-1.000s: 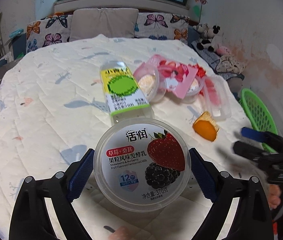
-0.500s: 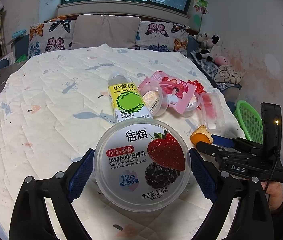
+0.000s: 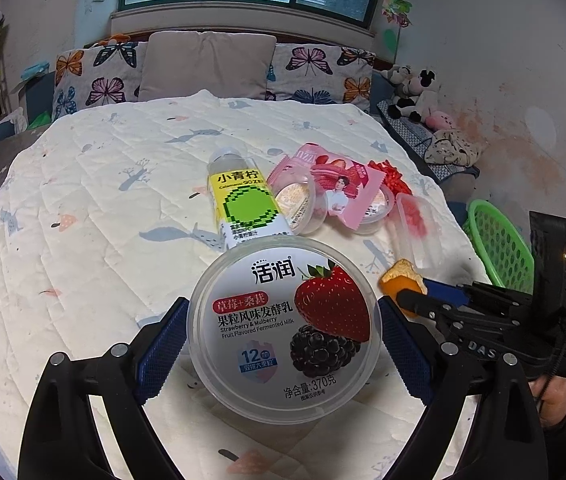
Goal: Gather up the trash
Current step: 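Grasp the yogurt tub with the left gripper while the right gripper grasps the orange peel, then carry the orange peel to the green basket with the right gripper while the left gripper carries the yogurt tub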
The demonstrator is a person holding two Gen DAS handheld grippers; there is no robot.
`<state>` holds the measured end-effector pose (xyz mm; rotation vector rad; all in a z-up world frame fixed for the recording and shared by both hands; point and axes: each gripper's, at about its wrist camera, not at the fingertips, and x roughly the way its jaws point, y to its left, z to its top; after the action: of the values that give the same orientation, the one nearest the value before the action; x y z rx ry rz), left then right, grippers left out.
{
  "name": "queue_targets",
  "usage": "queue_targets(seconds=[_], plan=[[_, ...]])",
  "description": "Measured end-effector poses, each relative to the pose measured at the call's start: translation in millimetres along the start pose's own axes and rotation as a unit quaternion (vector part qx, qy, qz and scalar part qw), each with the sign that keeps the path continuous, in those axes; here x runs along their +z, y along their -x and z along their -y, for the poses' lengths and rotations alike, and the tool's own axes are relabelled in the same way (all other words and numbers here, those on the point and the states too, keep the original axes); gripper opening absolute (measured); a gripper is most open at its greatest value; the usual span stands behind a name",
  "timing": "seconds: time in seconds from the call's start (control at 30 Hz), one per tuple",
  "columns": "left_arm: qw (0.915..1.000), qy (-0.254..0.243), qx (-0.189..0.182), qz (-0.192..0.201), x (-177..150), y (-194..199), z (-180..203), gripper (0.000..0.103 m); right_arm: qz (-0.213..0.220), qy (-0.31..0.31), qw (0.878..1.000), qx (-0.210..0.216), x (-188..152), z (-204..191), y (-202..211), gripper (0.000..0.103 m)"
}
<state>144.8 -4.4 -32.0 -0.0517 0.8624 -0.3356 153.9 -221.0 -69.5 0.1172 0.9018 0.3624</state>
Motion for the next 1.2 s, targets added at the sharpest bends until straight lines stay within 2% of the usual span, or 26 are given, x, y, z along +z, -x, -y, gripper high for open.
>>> queue_targets(seconds=[0.13,0.23,0.3,0.5,0.73,0.97,1.2], plan=[[1.0000,-0.006,-0.003,0.003,3,2,6,0.089,-0.002,-0.004,1.000,0.020,-6,-4,10,0.034],[0.9999,-0.010,-0.005,0.005,4,4,10,0.089,-0.011,-0.023,0.998,0.050,-10,-2,15,0.034],[0.9999,-0.012,-0.005,0.006,4,5,12,0.089,-0.022,-0.052,0.995,0.087,-15,2,17,0.034],[0.9997,-0.021,-0.005,0.009,5,10,18,0.089,-0.017,-0.063,0.993,0.095,-22,3,31,0.034],[0.9989,-0.037,-0.027,0.009,13,9,42,0.089,0.016,-0.063,0.996,0.065,-27,18,67,0.034],[0.9958,-0.072,-0.056,0.007,26,-3,89,0.089,0.060,-0.093,0.994,0.007,-34,65,113,0.034],[0.9905,-0.106,-0.087,-0.004,38,-19,146,0.089,0.086,-0.139,0.985,-0.060,-49,129,151,0.034]])
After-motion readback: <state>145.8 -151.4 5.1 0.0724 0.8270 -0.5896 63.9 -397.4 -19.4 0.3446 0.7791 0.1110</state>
